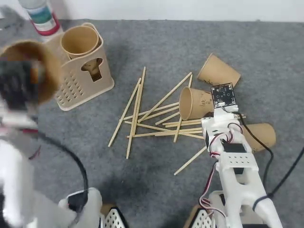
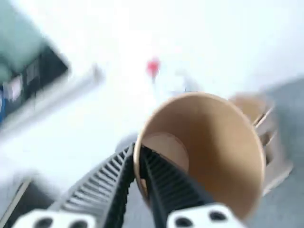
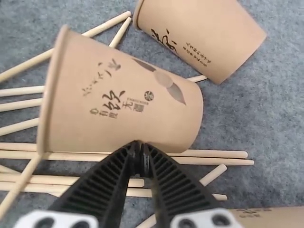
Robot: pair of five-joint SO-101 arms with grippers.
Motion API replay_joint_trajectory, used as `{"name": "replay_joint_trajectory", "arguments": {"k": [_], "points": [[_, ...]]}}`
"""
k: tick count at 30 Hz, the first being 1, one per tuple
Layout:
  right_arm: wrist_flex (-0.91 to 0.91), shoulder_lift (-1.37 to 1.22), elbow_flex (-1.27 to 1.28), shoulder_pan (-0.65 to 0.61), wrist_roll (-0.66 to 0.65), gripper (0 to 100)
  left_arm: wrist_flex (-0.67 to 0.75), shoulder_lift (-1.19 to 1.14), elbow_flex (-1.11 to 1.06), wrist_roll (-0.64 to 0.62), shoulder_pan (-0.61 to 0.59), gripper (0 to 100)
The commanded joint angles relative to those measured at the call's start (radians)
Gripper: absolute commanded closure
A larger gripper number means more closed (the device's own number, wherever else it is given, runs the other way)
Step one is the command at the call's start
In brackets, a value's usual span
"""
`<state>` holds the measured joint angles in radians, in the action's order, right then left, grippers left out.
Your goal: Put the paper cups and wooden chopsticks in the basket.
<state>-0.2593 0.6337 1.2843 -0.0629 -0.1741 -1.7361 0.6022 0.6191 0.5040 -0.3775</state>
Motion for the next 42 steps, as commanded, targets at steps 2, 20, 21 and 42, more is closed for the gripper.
{"name": "replay_joint_trajectory", "arguments": {"k": [2,20,21,42], "points": [[0.022,0.021,-0.008,-0.005,-0.011,99.0,0.064,-0.020,-0.038,-0.037,0.124,99],[0.028,0.021,-0.008,-0.005,-0.011,99.0,0.302,-0.637,0.119,-0.580,0.147,99],[0.028,0.021,-0.008,-0.005,-0.011,99.0,0.298,-0.677,0.160,-0.595,0.152,99],[0.030,0.021,-0.008,-0.005,-0.011,99.0,0.005,-1.100,0.694,-0.634,0.163,99]]}}
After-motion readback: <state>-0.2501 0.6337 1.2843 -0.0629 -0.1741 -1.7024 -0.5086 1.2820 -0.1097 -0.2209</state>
